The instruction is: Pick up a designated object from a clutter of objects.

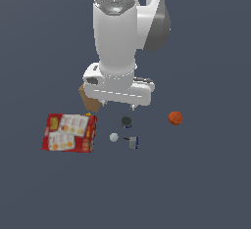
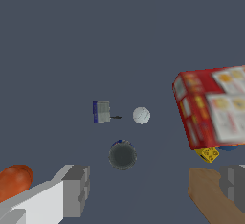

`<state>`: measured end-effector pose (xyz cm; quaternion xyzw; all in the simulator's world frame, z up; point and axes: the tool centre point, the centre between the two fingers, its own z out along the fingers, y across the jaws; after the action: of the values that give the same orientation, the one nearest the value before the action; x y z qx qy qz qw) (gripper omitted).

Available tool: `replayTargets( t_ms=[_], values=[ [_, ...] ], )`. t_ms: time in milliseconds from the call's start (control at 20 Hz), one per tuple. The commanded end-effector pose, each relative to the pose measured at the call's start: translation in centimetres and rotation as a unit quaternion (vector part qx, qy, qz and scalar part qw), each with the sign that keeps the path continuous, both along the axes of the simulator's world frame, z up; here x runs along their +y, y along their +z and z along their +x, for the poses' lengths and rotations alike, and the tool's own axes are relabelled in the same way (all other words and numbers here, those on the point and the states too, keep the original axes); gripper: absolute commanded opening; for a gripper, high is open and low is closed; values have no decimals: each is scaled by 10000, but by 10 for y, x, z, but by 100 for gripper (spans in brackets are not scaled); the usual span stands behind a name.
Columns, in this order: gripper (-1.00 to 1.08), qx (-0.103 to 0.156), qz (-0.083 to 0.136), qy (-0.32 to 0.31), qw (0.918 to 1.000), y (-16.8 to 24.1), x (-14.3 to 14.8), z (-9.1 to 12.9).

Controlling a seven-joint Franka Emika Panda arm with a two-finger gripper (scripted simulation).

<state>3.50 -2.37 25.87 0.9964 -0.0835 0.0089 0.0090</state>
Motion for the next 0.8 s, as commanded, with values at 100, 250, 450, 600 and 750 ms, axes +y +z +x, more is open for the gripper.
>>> replayTargets(
  t_ms=[100, 250, 450, 600, 750],
  values=[
    [100, 20, 75, -569, 9983, -53, -8, 10],
    [100, 33, 107, -970, 9952, -90, -14, 14],
    [100, 46, 123, -1408, 9899, -131, -21, 15],
    [100, 52, 123, -1661, 9860, -154, -26, 14],
    [100, 56, 119, -1847, 9827, -171, -30, 13]
  ],
)
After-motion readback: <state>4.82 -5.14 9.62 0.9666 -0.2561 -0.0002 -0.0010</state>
